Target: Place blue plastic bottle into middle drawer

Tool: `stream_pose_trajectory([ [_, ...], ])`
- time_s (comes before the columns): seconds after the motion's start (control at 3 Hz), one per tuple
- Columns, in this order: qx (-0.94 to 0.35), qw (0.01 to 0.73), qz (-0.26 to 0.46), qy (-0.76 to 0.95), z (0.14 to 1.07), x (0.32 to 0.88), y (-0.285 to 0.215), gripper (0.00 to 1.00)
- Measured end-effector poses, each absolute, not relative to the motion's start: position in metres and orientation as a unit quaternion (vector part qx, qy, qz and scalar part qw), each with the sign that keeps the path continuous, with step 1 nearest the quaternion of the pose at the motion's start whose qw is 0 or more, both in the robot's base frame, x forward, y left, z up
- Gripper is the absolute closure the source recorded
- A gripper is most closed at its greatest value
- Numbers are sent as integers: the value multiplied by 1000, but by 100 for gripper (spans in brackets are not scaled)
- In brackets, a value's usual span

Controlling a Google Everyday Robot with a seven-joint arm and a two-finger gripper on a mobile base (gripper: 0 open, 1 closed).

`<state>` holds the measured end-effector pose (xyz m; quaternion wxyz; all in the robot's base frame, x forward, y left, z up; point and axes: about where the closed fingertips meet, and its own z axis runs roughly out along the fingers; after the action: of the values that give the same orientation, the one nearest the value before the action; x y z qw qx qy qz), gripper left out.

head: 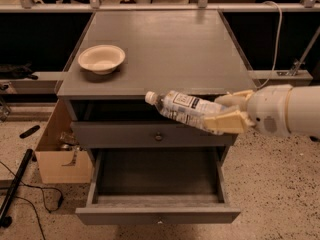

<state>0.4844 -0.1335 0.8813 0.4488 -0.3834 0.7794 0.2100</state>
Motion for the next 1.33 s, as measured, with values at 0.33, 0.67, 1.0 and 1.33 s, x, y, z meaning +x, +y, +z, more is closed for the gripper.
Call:
stream_pose_trajectory([
  [0.33, -358, 439, 217, 795, 821, 469, -138, 100],
  [0.67, -357, 430, 218, 800, 780, 470, -141, 100],
  [1.0, -359, 400, 231, 811, 729, 474, -138, 100],
  [1.33, -359, 400, 231, 811, 729, 474, -138, 100],
])
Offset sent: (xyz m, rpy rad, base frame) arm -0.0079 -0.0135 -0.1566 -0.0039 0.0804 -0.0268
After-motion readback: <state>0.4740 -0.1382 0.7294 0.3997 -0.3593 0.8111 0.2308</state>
